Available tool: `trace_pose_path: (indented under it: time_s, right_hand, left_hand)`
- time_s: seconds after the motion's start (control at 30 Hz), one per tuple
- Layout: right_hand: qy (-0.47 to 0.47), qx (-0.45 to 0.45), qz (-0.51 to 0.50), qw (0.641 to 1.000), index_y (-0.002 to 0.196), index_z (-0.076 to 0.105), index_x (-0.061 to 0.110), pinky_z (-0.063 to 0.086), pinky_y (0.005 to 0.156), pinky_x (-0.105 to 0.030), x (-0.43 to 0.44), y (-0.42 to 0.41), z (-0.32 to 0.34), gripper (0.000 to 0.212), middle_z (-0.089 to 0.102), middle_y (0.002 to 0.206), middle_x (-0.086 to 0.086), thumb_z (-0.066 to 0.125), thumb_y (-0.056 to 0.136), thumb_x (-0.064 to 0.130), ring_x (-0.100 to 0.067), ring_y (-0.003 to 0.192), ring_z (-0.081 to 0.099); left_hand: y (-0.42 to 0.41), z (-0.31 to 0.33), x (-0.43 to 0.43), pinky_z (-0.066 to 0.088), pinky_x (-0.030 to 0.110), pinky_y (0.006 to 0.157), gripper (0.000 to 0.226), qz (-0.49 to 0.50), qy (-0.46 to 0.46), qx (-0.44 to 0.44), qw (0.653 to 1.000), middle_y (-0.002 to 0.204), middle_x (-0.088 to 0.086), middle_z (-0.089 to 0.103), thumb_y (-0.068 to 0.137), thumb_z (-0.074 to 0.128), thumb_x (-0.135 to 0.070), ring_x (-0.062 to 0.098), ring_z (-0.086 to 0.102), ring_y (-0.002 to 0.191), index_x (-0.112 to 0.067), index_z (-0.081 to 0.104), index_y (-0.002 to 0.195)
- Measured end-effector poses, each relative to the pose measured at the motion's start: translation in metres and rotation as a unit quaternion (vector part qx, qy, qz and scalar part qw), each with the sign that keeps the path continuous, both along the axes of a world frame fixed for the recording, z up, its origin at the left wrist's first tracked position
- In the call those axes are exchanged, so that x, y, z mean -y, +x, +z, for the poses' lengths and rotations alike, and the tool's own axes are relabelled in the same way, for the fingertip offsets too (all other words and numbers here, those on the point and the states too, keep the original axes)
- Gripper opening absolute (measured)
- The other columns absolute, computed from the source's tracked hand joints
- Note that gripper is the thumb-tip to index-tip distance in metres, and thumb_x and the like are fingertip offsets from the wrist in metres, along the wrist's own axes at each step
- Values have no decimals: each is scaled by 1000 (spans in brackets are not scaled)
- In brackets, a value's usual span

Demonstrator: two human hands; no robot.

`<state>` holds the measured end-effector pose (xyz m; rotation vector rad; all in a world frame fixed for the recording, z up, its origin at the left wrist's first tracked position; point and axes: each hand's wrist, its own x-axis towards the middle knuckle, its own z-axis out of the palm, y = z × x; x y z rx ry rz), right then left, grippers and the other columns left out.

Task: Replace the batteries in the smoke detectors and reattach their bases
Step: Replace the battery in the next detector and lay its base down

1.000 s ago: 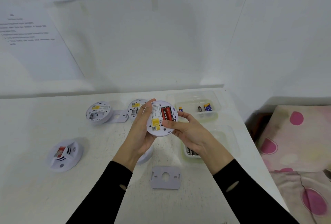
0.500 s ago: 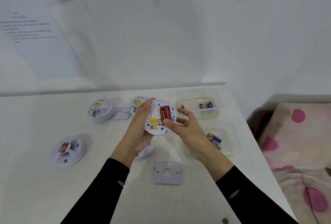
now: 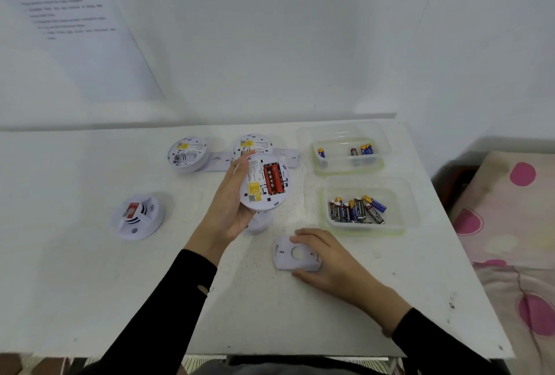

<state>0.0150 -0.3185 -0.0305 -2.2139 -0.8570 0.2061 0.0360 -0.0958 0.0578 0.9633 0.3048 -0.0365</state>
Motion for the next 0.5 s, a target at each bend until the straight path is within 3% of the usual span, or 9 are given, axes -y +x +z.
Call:
trace_pose_path:
  time_s: [0.1,0.27,0.4,0.5]
  right_hand:
    - [-13,43,-13,999,125,57,25,28,106,-19,-2,3,-2,50,54,129,7,66,79,44,-4,123,40]
    - [-5,73,-1,997,122,56,25,33,100,-24,-3,-1,5,49,54,120,9,67,77,41,-5,115,43]
    - [135,54,-70,987,114,55,21,35,95,-11,-7,-7,43,50,51,118,9,77,71,33,-2,115,46]
    - [208,110,-60,970,111,55,17,40,96,-19,-19,-2,80,51,56,117,3,80,68,22,-13,114,52]
  left_hand:
    - [-5,0,1,60,45,73,45,3,1,2,1000,138,13,60,102,45,-33,31,63,119,-16,47,144]
    - [-10,2,1,60,47,76,48,4,-7,9,1000,135,11,62,100,45,-37,30,63,120,-17,48,144]
    - [-9,2,-2,60,46,78,56,21,-39,8,999,133,12,64,99,32,-56,32,63,119,-20,59,132]
    - [-7,1,-2,55,50,91,68,28,-66,-5,997,136,15,61,100,24,-62,36,58,125,-15,54,139]
